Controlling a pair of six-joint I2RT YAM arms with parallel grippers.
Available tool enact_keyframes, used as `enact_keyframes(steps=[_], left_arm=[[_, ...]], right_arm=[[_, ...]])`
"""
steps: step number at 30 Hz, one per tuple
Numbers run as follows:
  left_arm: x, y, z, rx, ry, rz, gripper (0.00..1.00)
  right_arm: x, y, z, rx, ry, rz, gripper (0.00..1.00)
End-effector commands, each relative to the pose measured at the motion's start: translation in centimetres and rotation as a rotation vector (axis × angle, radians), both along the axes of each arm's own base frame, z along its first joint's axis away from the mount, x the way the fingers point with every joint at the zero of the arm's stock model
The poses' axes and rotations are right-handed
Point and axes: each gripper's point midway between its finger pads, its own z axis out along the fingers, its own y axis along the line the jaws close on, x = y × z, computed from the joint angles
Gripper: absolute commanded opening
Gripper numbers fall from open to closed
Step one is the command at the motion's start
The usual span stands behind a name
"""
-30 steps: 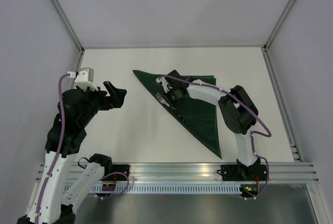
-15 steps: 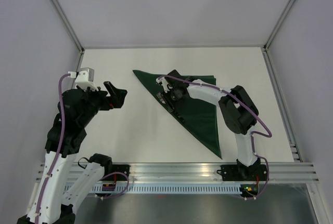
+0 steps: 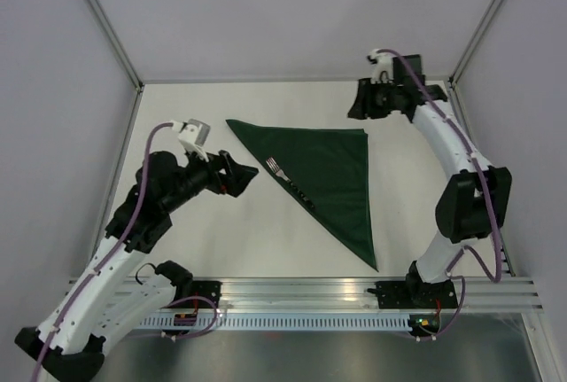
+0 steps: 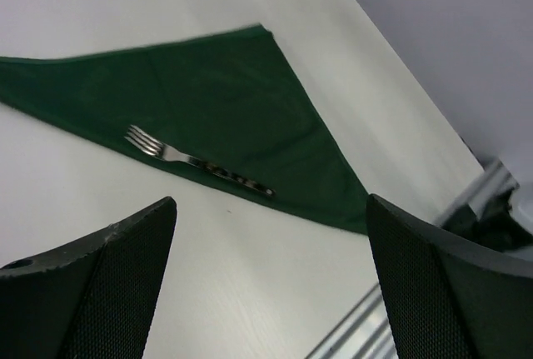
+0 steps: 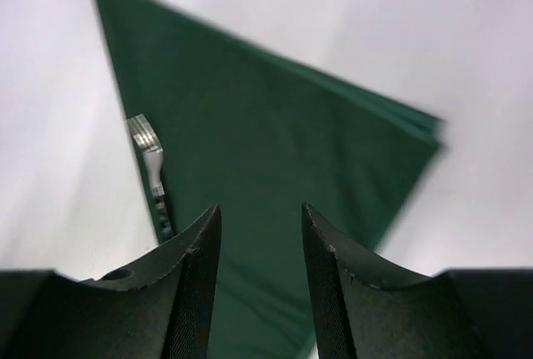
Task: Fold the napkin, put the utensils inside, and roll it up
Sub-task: Fold the napkin
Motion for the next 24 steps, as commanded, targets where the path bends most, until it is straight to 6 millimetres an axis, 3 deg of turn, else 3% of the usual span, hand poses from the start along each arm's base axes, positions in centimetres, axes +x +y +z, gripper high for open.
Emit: enact_keyframes(steps=[1,2,3,4,5,6,7,9,10,11,12,14,16,17,18,20,21,24], left_arm=[[-0.3,-4.9,-0.5,0.0,-0.054,-0.098,0.97],[-0.1,-6.1,-1.9,0.045,-0.046,-0.114,0.97],[0.4,-6.7,-2.0,0.057,-0.081,-0.08,0.96],[-1.5,-9.1,-3.5,0.09,-0.086,-0.155,0.96],[-1.8,-10.4,-5.0,0.146,-0.107,-0.18,0.96],[-1.9,-11.1,-5.7,0.183,-0.137,-0.161,0.95],[-4.2,-13.8,-6.1,0.176,-0.195,-0.237,0.95],[-4.9,-15.6,-8.4,0.294,-0.291,-0.245,0.96],[-6.9,-17.5,-8.3,0.285,-0.365,-0.308,0.96],[-7.3,-18.6,-10.3,0.354,-0.388,-0.339,0.96],[-8.8,-20.0,-10.5,0.354,-0.429,-0.386,0.96],[-9.7,-21.8,-10.6,0.356,-0.527,-0.426,0.96],[-11.2,-23.6,-12.8,0.411,-0.589,-0.511,0.95],[-11.7,-24.6,-11.9,0.362,-0.631,-0.524,0.94],[-12.4,-25.7,-14.0,0.417,-0.652,-0.567,0.94],[-13.1,-27.2,-14.5,0.418,-0.695,-0.589,0.9],[-13.7,-28.4,-16.3,0.464,-0.72,-0.618,0.9],[-14.6,-30.7,-16.9,0.468,-0.785,-0.611,0.88]], right_arm=[[-1.6,-4.8,3.0,0.104,0.012,-0.099,0.49],[-2.1,-5.9,3.1,0.102,0.005,-0.114,0.49],[-2.1,-7.7,3.3,0.111,-0.003,-0.145,0.49],[-2.4,-8.5,3.2,0.109,0.002,-0.157,0.49],[-2.8,-8.8,3.4,0.103,-0.01,-0.147,0.49],[-2.8,-11.1,3.0,0.104,0.001,-0.2,0.49],[-3.0,-11.6,3.2,0.12,0.0,-0.2,0.49],[-3.2,-13.5,3.1,0.128,-0.006,-0.231,0.5],[-3.2,-13.9,3.0,0.139,-0.005,-0.231,0.49],[-3.5,-14.1,2.3,0.153,0.009,-0.236,0.49],[-3.4,-14.9,2.0,0.16,0.013,-0.251,0.5],[-3.4,-15.2,1.1,0.168,0.027,-0.254,0.49],[-3.6,-15.3,0.5,0.16,0.044,-0.247,0.49],[-3.5,-15.5,0.2,0.154,0.047,-0.255,0.49],[-3.5,-15.6,0.2,0.15,0.043,-0.256,0.49],[-3.6,-15.7,-0.2,0.149,0.049,-0.259,0.49],[-3.6,-15.7,-0.3,0.15,0.048,-0.257,0.49],[-3.8,-15.8,-0.8,0.145,0.057,-0.261,0.49]])
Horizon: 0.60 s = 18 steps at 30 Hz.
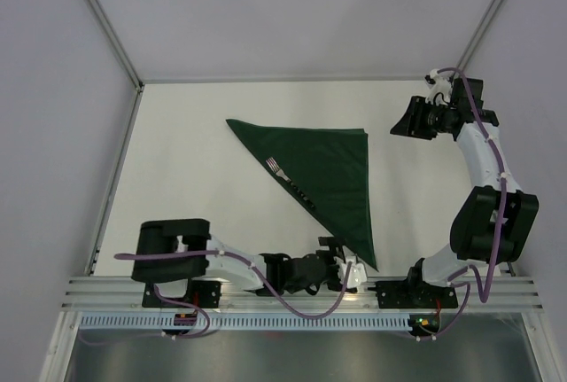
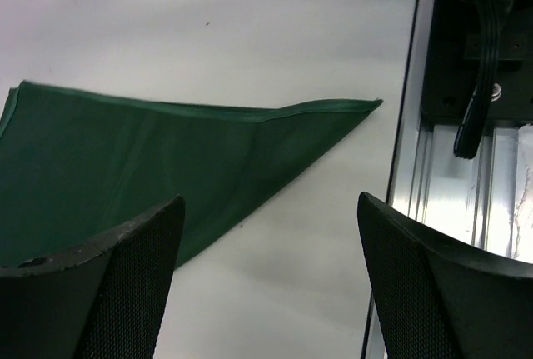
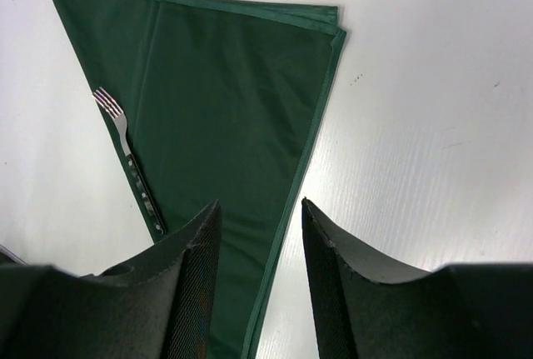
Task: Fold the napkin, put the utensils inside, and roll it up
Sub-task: Fold the napkin
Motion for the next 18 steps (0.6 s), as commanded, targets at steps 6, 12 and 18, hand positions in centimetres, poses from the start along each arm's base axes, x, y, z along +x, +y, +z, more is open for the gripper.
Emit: enact_keyframes(steps=[6,12,18], left_arm=[[-1.2,-6.9,1.4,-0.122,-0.169,-0.068,0.84],[-1.7,-8.4,-1.0,-0.054,-0.194,-0.103,0.77],[-2.5,-8.4,-3.2,0.009,-0.205,-0.132,0.69]], right_arm=[[-0.4,-0.1,-0.4,0.002,-0.016,0.017,0.49],[-0.5,-0.2,-0.6,0.01,-0.014,0.016,0.48],[-0.6,0.0,-0.7,0.014,-0.013,0.021,0.47]])
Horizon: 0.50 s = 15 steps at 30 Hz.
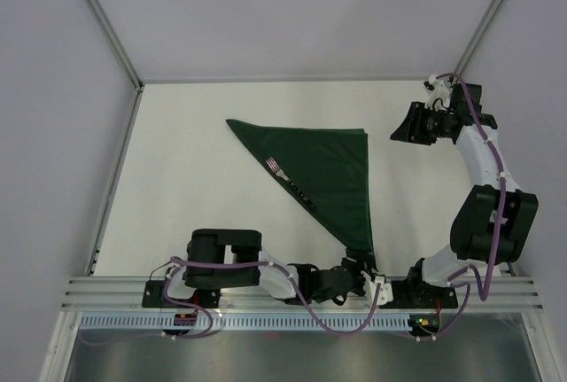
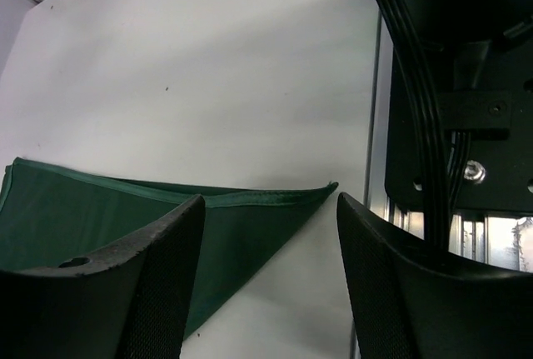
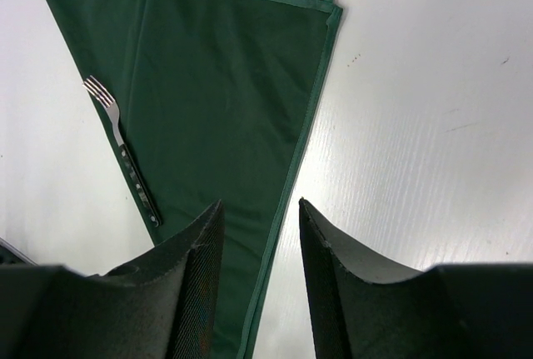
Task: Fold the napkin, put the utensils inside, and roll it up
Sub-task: Fold the napkin
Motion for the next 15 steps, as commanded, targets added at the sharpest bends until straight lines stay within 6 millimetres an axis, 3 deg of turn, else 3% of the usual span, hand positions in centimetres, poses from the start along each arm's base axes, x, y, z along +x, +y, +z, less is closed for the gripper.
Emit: enact_keyframes(steps=[1,6,9,15], left_arm=[[-1.1,-1.2,0.4,-0.011,-0.037,-0.051,0.69],[-1.7,-1.0,-0.6,0.027,-0.041,-0.069,0.67],[-1.7,-1.1,-1.2,0.037,-0.047,-0.065,0.59],[-1.4,-1.3,-1.8,0.033,-0.052,-0.049,0.53]], right_arm=[[0.3,0.2,0.9,0.008,-0.051,0.021,0.46],[0.3,0.2,1.0,0.006,-0.056,0.021,0.46],[0.2,0.2,1.0,0.008,-0.054,0.02,0.45],[0.2,0.1,0.8,0.008,-0.051,0.019,0.44]])
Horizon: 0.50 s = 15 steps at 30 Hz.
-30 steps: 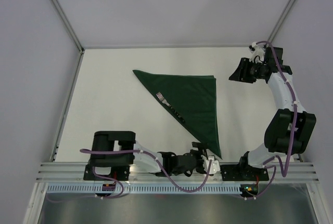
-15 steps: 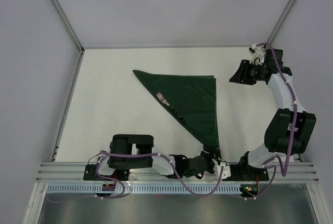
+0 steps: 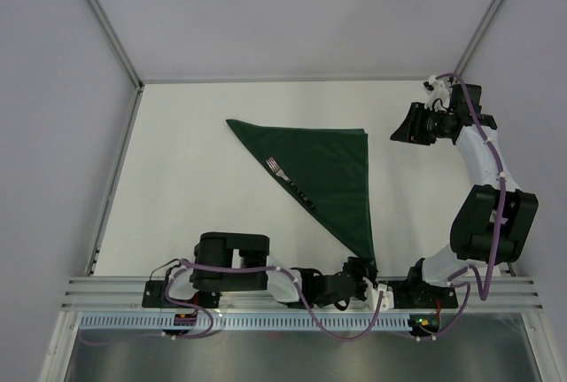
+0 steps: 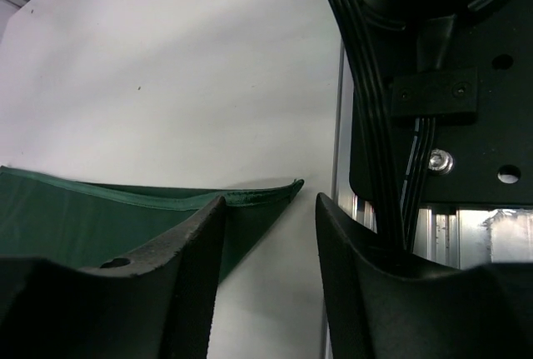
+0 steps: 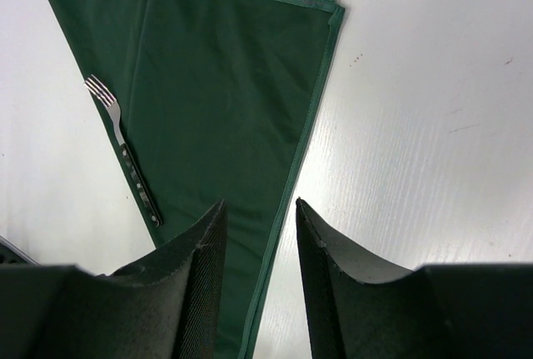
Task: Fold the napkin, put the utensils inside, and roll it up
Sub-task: Fold the napkin
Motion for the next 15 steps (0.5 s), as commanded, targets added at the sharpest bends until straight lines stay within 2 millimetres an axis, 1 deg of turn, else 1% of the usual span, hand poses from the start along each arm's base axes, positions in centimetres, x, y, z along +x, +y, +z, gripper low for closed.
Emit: enact_keyframes(steps=[1,2,3,5,7,9,11,13,14,15], left_arm=[[-0.24,-0.98,0.29,-0.02,-0.032,-0.017,0.51],[-0.02,-0.91,0.11,-0.017,-0.04,-0.01,0.5],[0.09,-0.92,0.13,-0.018,-0.044,-0.004,0.47],[0.28,-0.96,0.14,-0.019,-0.051,0.001,0.45],[0.25,-1.0,-0.05,-0.015,-0.051,0.0,0.38],[0.19,-1.08,-0.22,-0.008,-0.048,-0.002,0.34],[0.28,-1.18,-0.2,-0.006,-0.05,-0.002,0.32],[0.36,-1.25,-0.14,-0.005,-0.05,0.005,0.25],[0.47,-1.35,-0.06,-0.005,-0.046,0.011,0.18],[0.56,-1.43,-0.03,-0.006,-0.046,0.014,0.07]], right_arm=[[0.21,0.04,0.88,0.004,-0.048,0.015,0.44],[0.2,0.06,0.89,0.005,-0.049,0.015,0.44],[0.2,0.09,0.91,0.006,-0.049,0.016,0.43],[0.17,0.07,0.84,0.006,-0.047,0.015,0.43],[0.18,0.09,0.92,0.006,-0.05,0.016,0.43],[0.18,0.08,0.88,0.005,-0.051,0.017,0.42],[0.16,0.09,0.81,0.007,-0.047,0.016,0.42],[0.2,0.08,0.78,0.007,-0.047,0.016,0.42],[0.2,0.1,0.78,0.007,-0.048,0.018,0.41],[0.2,0.1,0.78,0.007,-0.048,0.018,0.41]])
